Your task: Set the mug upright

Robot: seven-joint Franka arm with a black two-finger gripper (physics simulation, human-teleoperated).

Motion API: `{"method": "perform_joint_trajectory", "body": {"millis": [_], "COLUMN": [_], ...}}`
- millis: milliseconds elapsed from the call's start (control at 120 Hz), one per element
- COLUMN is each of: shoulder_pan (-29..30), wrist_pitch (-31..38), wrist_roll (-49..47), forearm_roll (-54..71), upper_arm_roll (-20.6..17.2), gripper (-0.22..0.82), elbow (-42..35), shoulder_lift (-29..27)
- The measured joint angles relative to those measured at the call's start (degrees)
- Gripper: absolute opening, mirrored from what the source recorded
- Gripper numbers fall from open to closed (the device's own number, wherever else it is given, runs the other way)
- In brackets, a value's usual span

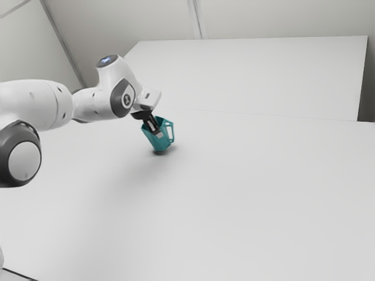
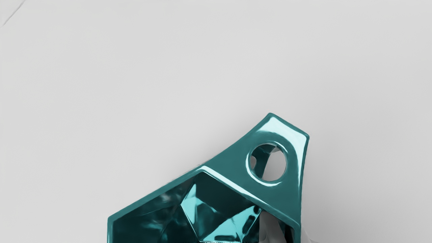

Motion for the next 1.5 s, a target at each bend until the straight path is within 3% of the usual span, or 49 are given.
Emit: {"method": "perform_joint_trajectory", "body": {"millis": [483, 650, 742, 875, 1033, 1192, 1333, 1500], "shoulder_pan": [-0.5, -0.9, -0.9, -0.9, -0.9, -1.0, -3.7, -3.9], "wrist_pitch": [7.3, 7.5, 7.5, 7.4, 6.3, 0.8, -10.6, -25.2], "wrist_roll": [-3.8, -4.3, -4.4, -4.7, -4.9, -6.5, -11.0, -16.1], "forearm_roll": [2.2, 5.0, 5.5, 6.0, 6.1, 6.3, 11.7, 16.0], "upper_arm_roll": [0.0, 0.0, 0.0, 0.0, 0.0, 1.2, 5.3, 6.5], "gripper": [-0.18, 0.18, 0.33, 0.46, 0.54, 0.57, 0.59, 0.6], "elbow": [0.0, 0.0, 0.0, 0.2, 0.2, -0.2, 0.6, 10.9], "shoulder_lift": [2.6, 2.6, 2.4, 1.6, -1.0, -8.2, -15.8, -17.8]}}
